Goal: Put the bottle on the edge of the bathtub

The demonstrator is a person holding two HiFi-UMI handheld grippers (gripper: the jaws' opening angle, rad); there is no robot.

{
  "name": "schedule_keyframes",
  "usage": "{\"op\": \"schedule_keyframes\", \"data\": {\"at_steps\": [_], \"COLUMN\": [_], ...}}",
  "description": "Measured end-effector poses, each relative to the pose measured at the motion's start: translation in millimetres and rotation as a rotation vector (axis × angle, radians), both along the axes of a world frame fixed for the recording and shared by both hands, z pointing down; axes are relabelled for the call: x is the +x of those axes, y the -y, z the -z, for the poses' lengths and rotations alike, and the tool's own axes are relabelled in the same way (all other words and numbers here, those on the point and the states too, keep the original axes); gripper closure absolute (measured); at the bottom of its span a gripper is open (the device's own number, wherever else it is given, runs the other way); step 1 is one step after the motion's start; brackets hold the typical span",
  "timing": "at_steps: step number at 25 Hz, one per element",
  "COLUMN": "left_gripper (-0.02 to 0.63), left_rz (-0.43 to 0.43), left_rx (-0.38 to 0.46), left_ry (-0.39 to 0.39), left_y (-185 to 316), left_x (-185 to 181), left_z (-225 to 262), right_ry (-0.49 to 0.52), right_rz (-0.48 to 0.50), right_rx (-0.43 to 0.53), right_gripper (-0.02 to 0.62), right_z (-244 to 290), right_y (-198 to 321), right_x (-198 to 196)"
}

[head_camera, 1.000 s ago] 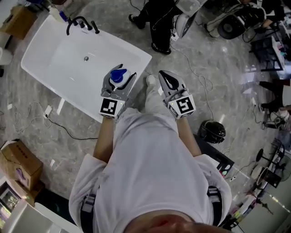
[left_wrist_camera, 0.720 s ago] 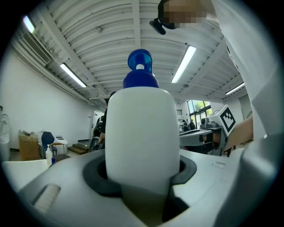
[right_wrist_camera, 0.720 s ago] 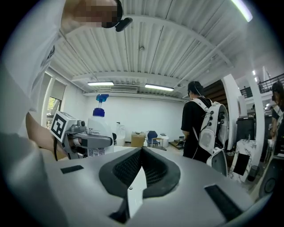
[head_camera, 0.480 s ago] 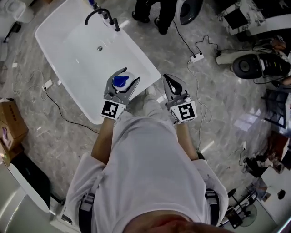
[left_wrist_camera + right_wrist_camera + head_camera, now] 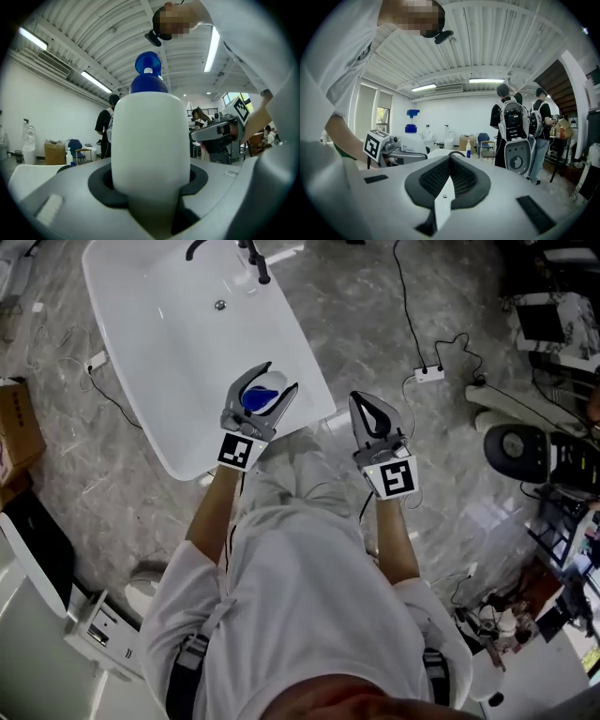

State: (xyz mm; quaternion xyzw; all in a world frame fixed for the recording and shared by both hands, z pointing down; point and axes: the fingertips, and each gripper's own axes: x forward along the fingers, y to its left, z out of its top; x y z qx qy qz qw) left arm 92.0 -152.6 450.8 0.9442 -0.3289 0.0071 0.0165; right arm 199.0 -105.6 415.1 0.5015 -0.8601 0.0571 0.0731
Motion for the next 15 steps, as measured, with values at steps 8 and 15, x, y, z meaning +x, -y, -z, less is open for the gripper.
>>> {"op": "schedule_keyframes", "data": {"at_steps": [8, 15], "left_gripper": [0.365, 0.365], "left_rz": [-0.001, 0.013], "left_rx": [0.051, 0.046], "left_ry": [0.170, 0.156], "left_y": [60.5, 91.5], "left_x": [15.3, 29.0], "left_z": [-125.2, -218.5], "right_ry": [0.017, -0.016], "right_rz": [-0.009, -0.028], "right_rx": [0.051, 0.086], "right_gripper": [0.594, 0.594], "right_z": [-101.2, -192.3], "right_y": [58.3, 106.9], "right_x": [20.5, 33.4]}}
